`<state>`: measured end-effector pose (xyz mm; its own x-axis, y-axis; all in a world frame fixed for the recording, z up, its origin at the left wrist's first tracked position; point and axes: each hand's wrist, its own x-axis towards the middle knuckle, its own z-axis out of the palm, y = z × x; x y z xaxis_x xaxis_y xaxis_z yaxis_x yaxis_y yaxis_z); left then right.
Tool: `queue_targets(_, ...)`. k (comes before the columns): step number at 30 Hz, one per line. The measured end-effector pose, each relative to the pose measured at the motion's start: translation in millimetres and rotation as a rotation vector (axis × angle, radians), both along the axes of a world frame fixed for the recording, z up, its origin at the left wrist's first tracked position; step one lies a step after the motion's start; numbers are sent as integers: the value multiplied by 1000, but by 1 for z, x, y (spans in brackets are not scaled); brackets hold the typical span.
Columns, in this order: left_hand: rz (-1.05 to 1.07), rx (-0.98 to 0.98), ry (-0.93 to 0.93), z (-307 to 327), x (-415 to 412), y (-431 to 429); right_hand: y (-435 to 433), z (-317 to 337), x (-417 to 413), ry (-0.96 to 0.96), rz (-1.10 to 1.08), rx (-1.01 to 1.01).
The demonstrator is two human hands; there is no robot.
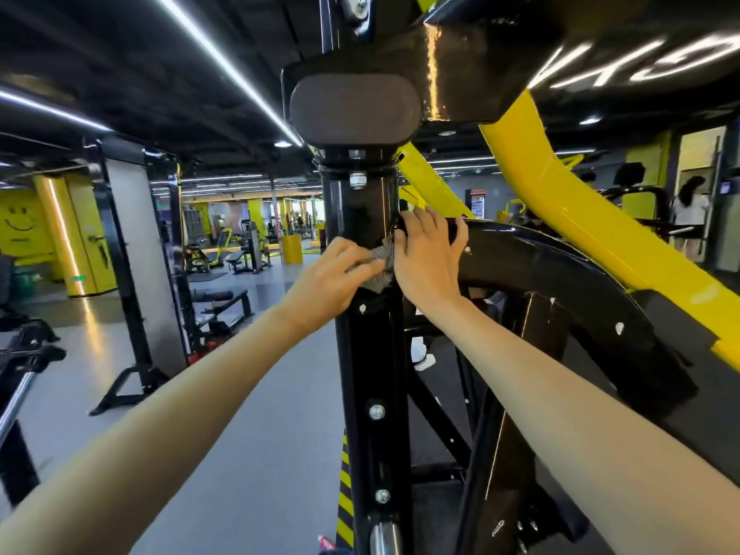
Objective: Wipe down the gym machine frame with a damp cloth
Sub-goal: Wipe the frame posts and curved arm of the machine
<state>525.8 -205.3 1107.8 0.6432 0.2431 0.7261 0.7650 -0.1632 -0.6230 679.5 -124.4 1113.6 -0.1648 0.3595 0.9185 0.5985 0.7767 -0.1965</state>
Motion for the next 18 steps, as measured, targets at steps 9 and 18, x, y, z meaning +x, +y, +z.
queue_targets(9,8,35,-28,16,0,0,2,7,10,-66,13,-19)
queue_targets(18,-41,386,-516,35,36,23,5,16,3,31,104,-89)
